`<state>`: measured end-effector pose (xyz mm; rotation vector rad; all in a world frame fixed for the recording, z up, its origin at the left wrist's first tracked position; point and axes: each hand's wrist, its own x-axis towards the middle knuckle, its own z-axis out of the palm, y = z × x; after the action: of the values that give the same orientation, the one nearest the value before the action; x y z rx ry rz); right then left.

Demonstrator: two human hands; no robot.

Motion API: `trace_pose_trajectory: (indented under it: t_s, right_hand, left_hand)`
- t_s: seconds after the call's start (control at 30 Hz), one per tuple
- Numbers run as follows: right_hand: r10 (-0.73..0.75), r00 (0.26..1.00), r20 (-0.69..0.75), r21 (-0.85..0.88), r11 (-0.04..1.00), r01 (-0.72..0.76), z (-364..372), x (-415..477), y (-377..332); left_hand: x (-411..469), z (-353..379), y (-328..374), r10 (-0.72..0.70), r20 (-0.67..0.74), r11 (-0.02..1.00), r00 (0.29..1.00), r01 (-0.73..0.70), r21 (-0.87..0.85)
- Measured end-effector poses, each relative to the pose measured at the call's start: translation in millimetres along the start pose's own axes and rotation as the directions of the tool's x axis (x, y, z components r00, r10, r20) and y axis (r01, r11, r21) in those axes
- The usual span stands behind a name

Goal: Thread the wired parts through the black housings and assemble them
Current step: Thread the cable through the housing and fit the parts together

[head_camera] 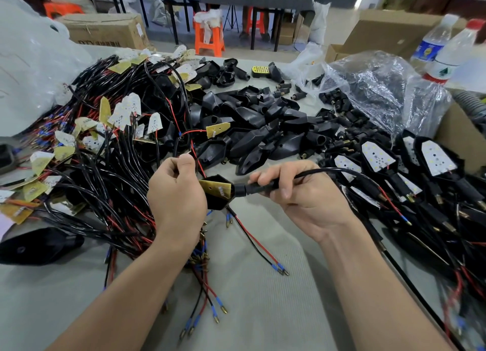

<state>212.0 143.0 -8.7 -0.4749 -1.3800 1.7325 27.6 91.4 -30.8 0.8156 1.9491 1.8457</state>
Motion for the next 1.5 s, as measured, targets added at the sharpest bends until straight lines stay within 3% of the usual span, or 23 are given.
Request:
trace_pose_trajectory:
  t_s: [0.17, 0.3, 0.53, 0.73, 0.93, 1.0, 1.1, 1.2, 1.3, 1.43, 1.5]
  right_hand:
    - [-0.005, 1.0, -0.01, -0.017, 1.0, 0.005, 1.4, -0.4, -0.9]
    - [-0.007, 0.998, -0.065, 0.0, 1.0, 0.007, 2.7, 0.0, 0.0]
    - [0.045, 0.998, -0.053, -0.038, 0.998, -0.047, 1.6, -2.1, 1.2]
    - [0.035, 0.998, -0.054, -0.067, 0.997, -0.039, 9.8, -0.1, 7.0]
    - [0.115, 0.993, 0.016, 0.157, 0.981, -0.116, 11.3, 1.3, 8.0]
    - [0.142, 0.99, 0.006, 0.141, 0.98, -0.141, 10.8, 2.0, 7.1]
    - [0.15, 0.985, -0.091, 0.136, 0.981, -0.137, 11.4, 3.3, 9.3]
    - [0.133, 0.967, -0.216, 0.136, 0.985, -0.105, 6.2, 6.8, 8.1]
    - [0.154, 0.947, -0.283, 0.126, 0.985, -0.122, -0.3, 7.5, 6.2]
    - [0.217, 0.933, -0.287, 0.076, 0.976, -0.204, -0.6, 4.9, 7.4]
    - [0.269, 0.912, -0.31, 0.077, 0.963, -0.258, 0.8, 5.4, 7.8]
  left_hand:
    - [0.2, -0.2, 1.5, -0.034, 0.026, 0.999, 0.999, 0.035, -0.042]
    - [-0.3, 0.8, 6.7, -0.092, 0.138, 0.984, 0.986, 0.111, -0.141]
    - [-3.7, -0.5, 8.6, 0.005, 0.135, 0.992, 0.991, 0.012, -0.125]
    - [-9.2, -0.3, 8.3, -0.007, 0.175, 0.989, 0.985, 0.033, -0.142]
    - [-10.0, 3.1, 15.6, -0.052, 0.212, 0.972, 0.976, 0.098, -0.214]
    - [-9.0, 4.2, 18.8, -0.043, 0.225, 0.975, 0.973, 0.09, -0.202]
    - [-9.0, 2.2, 20.4, 0.062, 0.281, 0.986, 0.958, -0.015, -0.167]
    - [-7.4, -6.5, 19.2, 0.247, 0.356, 0.968, 0.901, -0.245, -0.05]
    - [-3.5, -12.2, 19.0, 0.475, 0.4, 0.821, 0.783, -0.558, 0.117]
    - [-4.4, -13.5, 18.4, 0.579, 0.351, 0.743, 0.736, -0.653, 0.145]
    - [-6.8, -15.3, 17.8, 0.705, 0.293, 0.622, 0.647, -0.761, 0.185]
